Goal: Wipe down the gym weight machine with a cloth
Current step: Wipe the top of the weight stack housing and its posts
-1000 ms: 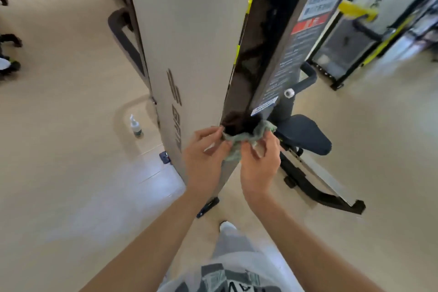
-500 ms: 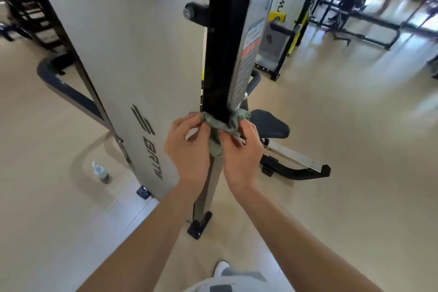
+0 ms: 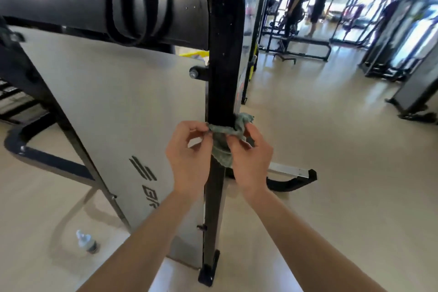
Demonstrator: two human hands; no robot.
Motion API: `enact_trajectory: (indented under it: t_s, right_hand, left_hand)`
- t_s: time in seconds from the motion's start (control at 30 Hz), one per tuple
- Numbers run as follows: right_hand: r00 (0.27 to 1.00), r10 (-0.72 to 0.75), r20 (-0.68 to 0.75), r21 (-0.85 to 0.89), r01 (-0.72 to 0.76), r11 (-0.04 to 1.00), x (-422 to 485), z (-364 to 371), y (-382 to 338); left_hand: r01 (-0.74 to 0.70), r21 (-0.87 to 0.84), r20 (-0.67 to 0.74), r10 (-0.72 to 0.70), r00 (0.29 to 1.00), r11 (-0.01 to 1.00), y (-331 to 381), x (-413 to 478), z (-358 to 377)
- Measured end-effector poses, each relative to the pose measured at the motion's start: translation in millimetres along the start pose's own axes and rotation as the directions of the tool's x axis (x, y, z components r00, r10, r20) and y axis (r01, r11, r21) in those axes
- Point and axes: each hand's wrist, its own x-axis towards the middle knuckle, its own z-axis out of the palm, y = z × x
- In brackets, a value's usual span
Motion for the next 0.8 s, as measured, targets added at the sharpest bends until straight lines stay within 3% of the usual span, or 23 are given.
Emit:
enact_trajectory:
  t_s: [0.17, 0.27, 0.5, 0.7, 0.8]
  right_hand:
    - [1.0, -0.019, -0.017, -0.08, 0.018, 0.997, 11, 3, -38]
    - [1.0, 0.016, 0.0, -0.1, -0.016, 0.995, 18, -1, -52]
    - [0.998, -0.053, 0.042, -0.095, 0.057, 0.994, 40, -2, -92]
    - [0.985, -0.164, 0.053, -0.064, 0.167, 0.984, 57, 1, -120]
    - [0.976, -0.208, 0.067, -0.047, 0.211, 0.976, 65, 2, -133]
  left_hand:
    - [-0.242, 0.033, 0.174, 0.233, 0.957, 0.97, 13, 24, -12]
    - [-0.406, 0.064, 0.289, 0.373, 0.882, 0.912, 10, 34, -16]
    - [-0.77, 0.275, 0.364, 0.679, 0.638, 0.576, 12, 61, -12]
    - [-0.858, 0.417, 0.342, 0.824, 0.453, 0.299, 25, 88, -10]
    - [-0.839, 0.483, 0.293, 0.857, 0.423, 0.249, 45, 101, -14]
